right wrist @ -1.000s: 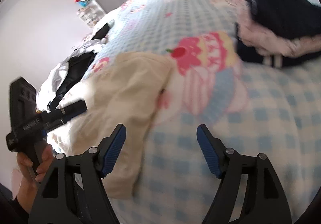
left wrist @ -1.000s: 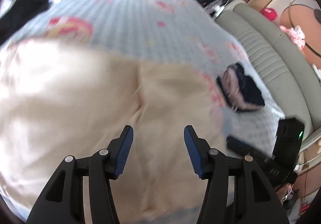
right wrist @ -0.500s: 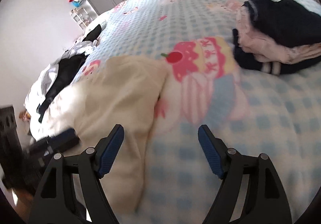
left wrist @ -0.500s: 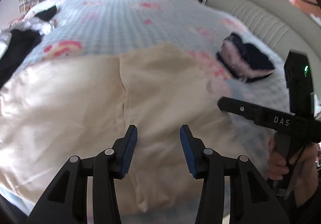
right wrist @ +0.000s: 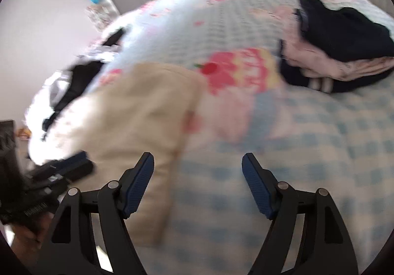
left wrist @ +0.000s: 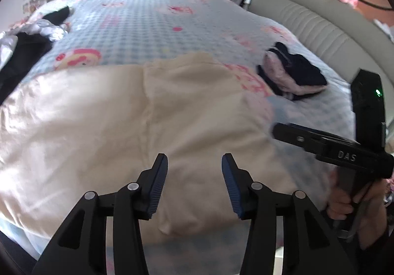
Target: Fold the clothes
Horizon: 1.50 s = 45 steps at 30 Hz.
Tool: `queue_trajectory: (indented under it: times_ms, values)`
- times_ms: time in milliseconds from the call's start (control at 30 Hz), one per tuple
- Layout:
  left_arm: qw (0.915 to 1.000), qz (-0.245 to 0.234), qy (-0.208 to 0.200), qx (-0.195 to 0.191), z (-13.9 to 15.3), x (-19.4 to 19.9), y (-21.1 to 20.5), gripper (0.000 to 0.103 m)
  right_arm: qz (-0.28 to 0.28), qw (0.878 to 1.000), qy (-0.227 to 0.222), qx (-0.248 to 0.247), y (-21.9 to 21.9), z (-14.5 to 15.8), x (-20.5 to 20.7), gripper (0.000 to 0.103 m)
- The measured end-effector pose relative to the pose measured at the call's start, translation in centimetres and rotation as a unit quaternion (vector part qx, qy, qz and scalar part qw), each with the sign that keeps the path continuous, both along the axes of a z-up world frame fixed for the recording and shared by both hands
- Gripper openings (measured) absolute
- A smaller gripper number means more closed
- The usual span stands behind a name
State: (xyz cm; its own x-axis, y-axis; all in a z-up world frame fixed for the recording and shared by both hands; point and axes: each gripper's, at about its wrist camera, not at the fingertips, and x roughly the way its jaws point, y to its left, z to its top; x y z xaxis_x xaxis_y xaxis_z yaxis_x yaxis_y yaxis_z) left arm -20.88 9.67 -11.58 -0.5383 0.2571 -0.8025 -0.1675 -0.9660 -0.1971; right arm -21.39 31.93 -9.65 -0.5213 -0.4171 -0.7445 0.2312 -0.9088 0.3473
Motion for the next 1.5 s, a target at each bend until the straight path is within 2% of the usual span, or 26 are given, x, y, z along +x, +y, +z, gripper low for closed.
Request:
queue_trajectory:
  times_ms: [100,200,267,367,433,533,600,700,800,867,967,1033,1167,1367,1500]
  values:
    - [1.0000,-0.005,0.004,0.002,0.3,0.9,0.1,0.049,0.018,0.999,-0.018,0.030,-2.1,-1.0,0.2,0.076]
    - [0.9996,0.026,0.010,-0.009,0.6,1.0,-1.2,0.048,0.014,0.997,-0.031,0.063,-2.6,-2.3,1.7,0.076]
    - [0.9987,0.047,0.013,-0.013,0.8,1.2,-2.1,0.049,-0.006,0.997,-0.015,0.080,-1.9,-1.9,3.2,0.076]
    - [0.9966,0.051,0.005,0.065,1.0,2.1,-3.7,0.049,-0.047,0.995,-0.012,0.085,-0.6,-1.8,4.6,0.076]
    - [0.9938,0.033,0.011,0.106,1.1,3.0,-3.5,0.049,-0.070,0.995,-0.001,0.075,-0.2,-1.2,5.6,0.076]
    - [0.9981,0.039,-0.011,0.046,-0.5,3.2,-2.7,0.049,-0.086,0.995,0.018,0.050,-0.6,0.0,7.0,0.077]
    - [0.9985,0.046,-0.019,0.024,-1.5,3.3,-3.3,0.048,-0.092,0.994,0.011,0.060,-1.1,-0.2,8.1,0.078]
    - [0.9962,0.068,-0.002,0.055,-0.7,4.0,-4.7,0.048,-0.095,0.991,0.001,0.089,-1.8,-0.6,9.3,0.078]
    - [0.9949,0.062,0.013,0.079,-0.4,4.7,-5.3,0.049,-0.091,0.993,0.012,0.079,-1.3,-0.4,10.4,0.078]
    - [0.9958,0.063,0.003,0.065,-1.3,5.1,-5.1,0.051,-0.090,0.993,0.012,0.077,-1.5,-0.7,10.4,0.079]
    - [0.9969,0.061,0.003,0.049,-1.6,5.3,-4.9,0.051,-0.108,0.985,-0.011,0.132,-1.9,-2.1,9.7,0.079]
    - [0.9961,0.068,0.007,0.055,-1.3,5.5,-5.4,0.053,-0.113,0.983,-0.019,0.141,-1.9,-2.4,9.7,0.079]
    - [0.9934,0.082,0.013,0.079,-1.1,5.6,-6.3,0.054,-0.122,0.983,-0.003,0.135,-1.4,-1.5,10.7,0.080]
    - [0.9916,0.068,0.021,0.108,-0.1,5.3,-6.0,0.054,-0.092,0.994,0.036,0.053,-1.2,1.2,12.0,0.080]
    - [0.9889,0.067,0.020,0.131,0.9,3.3,-6.7,0.054,-0.076,0.993,0.041,0.081,-1.7,2.7,9.2,0.080]
